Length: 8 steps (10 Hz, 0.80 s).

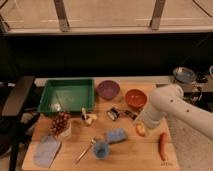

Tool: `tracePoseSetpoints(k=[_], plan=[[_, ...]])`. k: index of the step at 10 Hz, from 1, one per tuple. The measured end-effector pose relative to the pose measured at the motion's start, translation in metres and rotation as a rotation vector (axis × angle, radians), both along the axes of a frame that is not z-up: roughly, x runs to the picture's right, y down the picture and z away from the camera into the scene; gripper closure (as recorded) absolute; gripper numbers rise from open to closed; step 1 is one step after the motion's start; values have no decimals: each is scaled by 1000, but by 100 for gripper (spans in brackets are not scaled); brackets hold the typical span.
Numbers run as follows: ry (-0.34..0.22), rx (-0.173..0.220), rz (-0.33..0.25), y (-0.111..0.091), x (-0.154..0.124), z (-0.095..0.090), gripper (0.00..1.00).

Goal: Place apple in red bowl

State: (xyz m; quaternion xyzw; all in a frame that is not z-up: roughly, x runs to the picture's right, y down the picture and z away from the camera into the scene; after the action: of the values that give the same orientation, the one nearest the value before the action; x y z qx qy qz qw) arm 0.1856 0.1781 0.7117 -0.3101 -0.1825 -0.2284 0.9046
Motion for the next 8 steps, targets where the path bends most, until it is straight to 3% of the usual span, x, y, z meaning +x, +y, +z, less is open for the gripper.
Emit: tracePoseSetpoints(k=[2, 5, 8], plan=[[-1, 59, -9, -51, 2, 13, 100], [-24, 130, -20, -109, 7, 53, 98], [-50, 182, -22, -138, 22, 101, 69]])
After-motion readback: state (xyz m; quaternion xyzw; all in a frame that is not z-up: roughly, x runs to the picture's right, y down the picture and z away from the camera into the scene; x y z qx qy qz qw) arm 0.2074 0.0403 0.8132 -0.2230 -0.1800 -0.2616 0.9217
